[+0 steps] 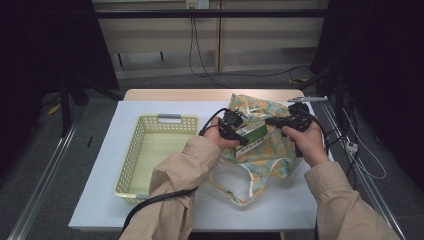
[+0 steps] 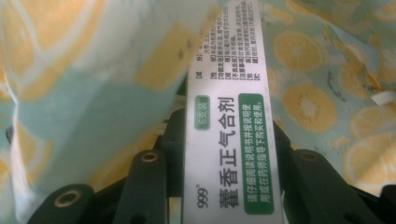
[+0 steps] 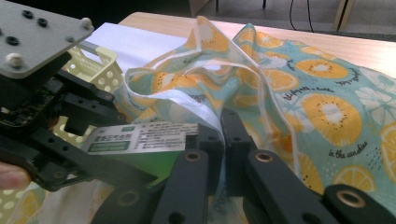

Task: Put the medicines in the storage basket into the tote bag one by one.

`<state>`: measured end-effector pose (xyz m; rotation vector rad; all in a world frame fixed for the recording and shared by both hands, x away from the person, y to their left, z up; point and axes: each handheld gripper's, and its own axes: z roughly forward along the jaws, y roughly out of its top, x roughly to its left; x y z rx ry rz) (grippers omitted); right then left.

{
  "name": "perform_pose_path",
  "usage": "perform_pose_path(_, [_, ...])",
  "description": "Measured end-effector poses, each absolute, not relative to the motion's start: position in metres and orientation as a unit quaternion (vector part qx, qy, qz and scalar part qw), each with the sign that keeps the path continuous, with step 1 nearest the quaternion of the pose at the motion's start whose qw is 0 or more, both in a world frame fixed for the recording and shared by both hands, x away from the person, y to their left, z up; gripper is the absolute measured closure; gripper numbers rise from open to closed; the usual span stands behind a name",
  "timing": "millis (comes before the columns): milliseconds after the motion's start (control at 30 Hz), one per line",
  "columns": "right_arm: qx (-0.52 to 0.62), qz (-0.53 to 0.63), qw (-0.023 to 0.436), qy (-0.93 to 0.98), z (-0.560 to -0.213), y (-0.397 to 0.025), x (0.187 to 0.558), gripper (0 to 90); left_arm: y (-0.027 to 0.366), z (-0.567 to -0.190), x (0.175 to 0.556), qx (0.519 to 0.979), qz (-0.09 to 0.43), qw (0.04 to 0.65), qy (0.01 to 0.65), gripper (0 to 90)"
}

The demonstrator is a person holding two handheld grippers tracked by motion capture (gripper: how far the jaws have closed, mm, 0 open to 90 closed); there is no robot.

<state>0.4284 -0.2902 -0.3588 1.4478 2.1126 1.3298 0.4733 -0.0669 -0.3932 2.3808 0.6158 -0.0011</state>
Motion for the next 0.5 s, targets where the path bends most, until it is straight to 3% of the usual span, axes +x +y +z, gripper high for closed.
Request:
perform_pose_path(233, [0.499, 0.459, 0.13, 0.723, -0.356, -0.293, 0.431, 89.2, -0.081, -0.398, 0.484, 0.901, 0.007, 0.36, 0.241, 59.6])
perform_pose_path(333, [0.5, 0.457, 0.127, 0.725, -0.357, -0.292, 0.431, 89.2, -0.082, -0.4, 0.482, 0.884, 0.009, 0.383, 0.267, 30.6])
perform_pose_path(500, [0.5, 0.457, 0.126, 0.725, -0.359, -0.29, 0.432, 89.2, -0.064, -0.391, 0.475, 0.884, -0.002, 0.39, 0.256, 26.1])
